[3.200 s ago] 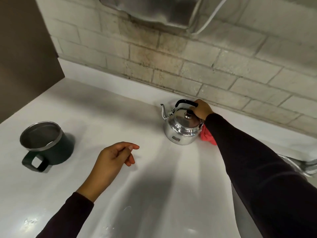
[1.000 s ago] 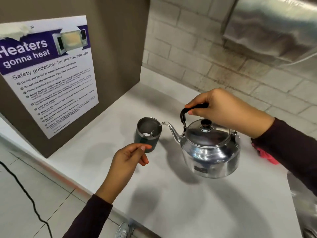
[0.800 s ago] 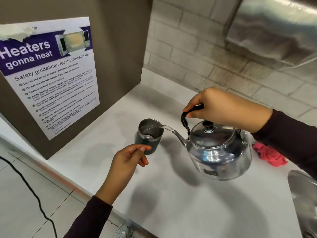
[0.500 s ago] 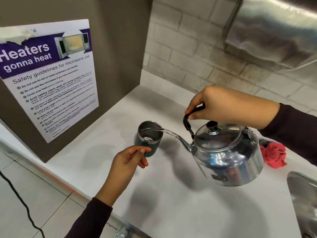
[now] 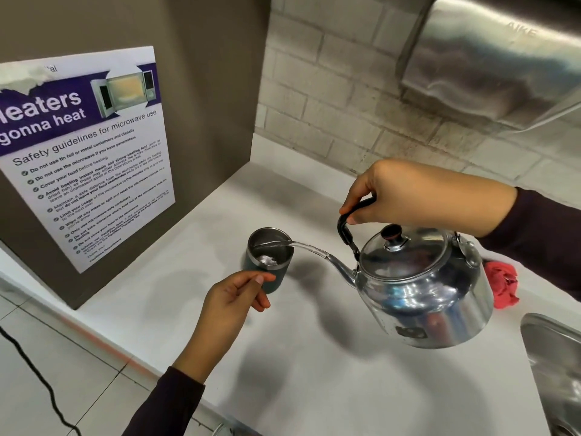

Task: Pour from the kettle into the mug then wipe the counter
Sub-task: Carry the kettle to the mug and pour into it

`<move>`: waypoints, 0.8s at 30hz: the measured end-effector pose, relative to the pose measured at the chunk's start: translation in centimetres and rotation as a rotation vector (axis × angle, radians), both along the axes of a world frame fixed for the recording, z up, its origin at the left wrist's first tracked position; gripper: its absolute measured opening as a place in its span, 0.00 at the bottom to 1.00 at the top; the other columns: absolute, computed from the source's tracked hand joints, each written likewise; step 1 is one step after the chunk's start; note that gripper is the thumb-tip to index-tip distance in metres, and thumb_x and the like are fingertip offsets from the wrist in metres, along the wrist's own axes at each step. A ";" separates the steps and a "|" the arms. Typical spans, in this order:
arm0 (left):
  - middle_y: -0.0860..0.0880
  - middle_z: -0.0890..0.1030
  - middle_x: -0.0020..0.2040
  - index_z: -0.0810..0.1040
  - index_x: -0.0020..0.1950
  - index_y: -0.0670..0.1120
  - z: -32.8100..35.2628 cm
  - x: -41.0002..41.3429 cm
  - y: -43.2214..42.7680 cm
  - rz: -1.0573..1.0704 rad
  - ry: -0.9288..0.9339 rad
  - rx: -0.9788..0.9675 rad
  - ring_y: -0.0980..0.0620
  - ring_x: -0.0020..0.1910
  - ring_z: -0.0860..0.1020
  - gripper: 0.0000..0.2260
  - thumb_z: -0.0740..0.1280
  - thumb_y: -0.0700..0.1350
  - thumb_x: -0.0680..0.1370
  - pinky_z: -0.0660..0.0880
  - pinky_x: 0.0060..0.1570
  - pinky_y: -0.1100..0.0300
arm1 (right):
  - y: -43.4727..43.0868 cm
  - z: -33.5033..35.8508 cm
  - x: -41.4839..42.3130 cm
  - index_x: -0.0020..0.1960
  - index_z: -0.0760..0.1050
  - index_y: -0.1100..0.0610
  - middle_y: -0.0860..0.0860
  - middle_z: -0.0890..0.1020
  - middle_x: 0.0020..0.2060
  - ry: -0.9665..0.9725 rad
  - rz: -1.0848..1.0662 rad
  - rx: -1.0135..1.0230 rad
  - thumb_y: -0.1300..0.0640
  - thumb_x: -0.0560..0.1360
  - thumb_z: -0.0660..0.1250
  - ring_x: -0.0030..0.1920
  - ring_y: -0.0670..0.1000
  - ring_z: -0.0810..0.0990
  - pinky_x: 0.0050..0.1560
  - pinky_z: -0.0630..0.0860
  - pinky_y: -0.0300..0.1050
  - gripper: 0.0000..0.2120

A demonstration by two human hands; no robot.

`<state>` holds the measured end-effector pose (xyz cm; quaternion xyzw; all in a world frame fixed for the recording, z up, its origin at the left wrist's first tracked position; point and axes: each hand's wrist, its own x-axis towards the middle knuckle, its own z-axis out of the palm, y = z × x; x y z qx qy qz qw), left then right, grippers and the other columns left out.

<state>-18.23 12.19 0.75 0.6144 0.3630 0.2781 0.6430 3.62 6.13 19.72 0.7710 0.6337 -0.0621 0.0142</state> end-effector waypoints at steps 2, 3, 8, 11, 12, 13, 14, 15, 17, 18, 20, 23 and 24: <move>0.52 0.82 0.29 0.83 0.43 0.53 0.0 0.1 0.0 0.001 -0.002 -0.001 0.60 0.29 0.77 0.12 0.62 0.42 0.79 0.74 0.44 0.59 | 0.0 0.1 0.0 0.42 0.80 0.37 0.29 0.78 0.32 0.011 -0.029 -0.004 0.43 0.66 0.72 0.36 0.35 0.77 0.30 0.69 0.38 0.05; 0.52 0.82 0.29 0.83 0.44 0.53 0.0 0.1 0.0 0.001 -0.004 -0.002 0.60 0.30 0.77 0.12 0.62 0.42 0.79 0.74 0.45 0.59 | 0.0 0.2 0.0 0.41 0.81 0.37 0.33 0.79 0.32 0.006 -0.035 -0.005 0.44 0.66 0.72 0.35 0.39 0.78 0.31 0.71 0.38 0.04; 0.52 0.82 0.29 0.83 0.43 0.53 -0.1 0.1 0.1 0.001 -0.004 0.003 0.59 0.30 0.77 0.12 0.61 0.41 0.79 0.74 0.45 0.58 | 0.0 0.5 -0.4 0.42 0.82 0.40 0.38 0.81 0.37 -0.017 -0.042 -0.025 0.45 0.67 0.73 0.36 0.42 0.79 0.33 0.72 0.38 0.04; 0.52 0.82 0.29 0.83 0.44 0.53 -0.1 0.1 0.1 0.004 -0.004 0.002 0.59 0.30 0.77 0.12 0.61 0.41 0.79 0.74 0.45 0.58 | 0.0 0.8 -0.4 0.42 0.82 0.39 0.39 0.82 0.38 -0.021 -0.052 -0.030 0.44 0.67 0.73 0.37 0.41 0.79 0.34 0.73 0.37 0.04; 0.52 0.82 0.29 0.83 0.44 0.52 -0.1 0.1 0.1 0.006 -0.007 0.000 0.59 0.30 0.77 0.12 0.62 0.41 0.79 0.74 0.46 0.57 | 0.0 0.8 -0.5 0.42 0.82 0.39 0.39 0.82 0.38 -0.021 -0.053 -0.031 0.44 0.67 0.73 0.37 0.41 0.79 0.35 0.73 0.37 0.04; 0.52 0.82 0.29 0.83 0.44 0.52 -0.1 0.1 0.1 0.006 -0.008 -0.001 0.59 0.30 0.77 0.12 0.62 0.41 0.79 0.74 0.46 0.57 | 0.0 0.8 -0.5 0.42 0.82 0.39 0.39 0.82 0.38 -0.020 -0.055 -0.033 0.44 0.66 0.73 0.37 0.41 0.79 0.35 0.73 0.38 0.04; 0.52 0.82 0.29 0.83 0.44 0.52 -0.1 0.2 0.1 0.006 -0.009 -0.001 0.59 0.30 0.77 0.12 0.62 0.41 0.79 0.74 0.46 0.57 | 0.0 0.8 -0.5 0.42 0.82 0.39 0.39 0.82 0.38 -0.018 -0.058 -0.034 0.44 0.66 0.73 0.37 0.41 0.78 0.34 0.73 0.38 0.04; 0.52 0.82 0.29 0.83 0.44 0.52 -0.2 0.2 0.1 0.005 -0.010 0.000 0.59 0.30 0.77 0.12 0.62 0.41 0.79 0.74 0.46 0.57 | 0.0 0.8 -0.5 0.41 0.81 0.38 0.38 0.81 0.37 -0.017 -0.063 -0.035 0.44 0.66 0.73 0.37 0.40 0.78 0.33 0.72 0.38 0.04; 0.52 0.82 0.29 0.83 0.44 0.51 -0.2 0.2 0.1 0.003 -0.014 0.000 0.59 0.30 0.77 0.12 0.62 0.41 0.79 0.74 0.46 0.57 | 0.0 0.8 -0.4 0.41 0.81 0.38 0.38 0.81 0.37 -0.010 -0.071 -0.040 0.44 0.66 0.73 0.37 0.40 0.78 0.34 0.73 0.38 0.04; 0.52 0.82 0.29 0.83 0.44 0.51 -0.2 0.3 0.1 0.002 -0.016 0.000 0.59 0.30 0.77 0.12 0.62 0.41 0.79 0.74 0.46 0.57 | 0.0 0.8 -0.5 0.41 0.81 0.38 0.38 0.82 0.38 -0.006 -0.073 -0.044 0.44 0.66 0.73 0.38 0.41 0.78 0.37 0.75 0.39 0.05; 0.51 0.82 0.29 0.83 0.44 0.51 -0.2 0.4 0.1 0.003 -0.020 -0.002 0.59 0.30 0.77 0.12 0.62 0.41 0.79 0.74 0.46 0.57 | 0.0 0.8 -0.5 0.41 0.81 0.39 0.39 0.82 0.39 -0.002 -0.076 -0.050 0.44 0.66 0.73 0.39 0.41 0.79 0.40 0.76 0.41 0.05; 0.51 0.82 0.29 0.83 0.44 0.51 -0.2 0.4 0.1 0.003 -0.020 -0.007 0.59 0.30 0.77 0.12 0.62 0.41 0.79 0.74 0.45 0.58 | 0.1 0.8 -0.4 0.41 0.81 0.38 0.38 0.82 0.39 -0.007 -0.073 -0.053 0.45 0.66 0.74 0.38 0.40 0.77 0.35 0.72 0.38 0.04; 0.51 0.82 0.29 0.83 0.44 0.51 -0.3 0.4 0.1 0.001 -0.020 -0.008 0.59 0.30 0.77 0.12 0.62 0.41 0.79 0.74 0.45 0.58 | 0.1 0.9 -0.4 0.41 0.81 0.38 0.39 0.82 0.39 -0.008 -0.073 -0.053 0.45 0.66 0.74 0.39 0.40 0.78 0.35 0.73 0.38 0.04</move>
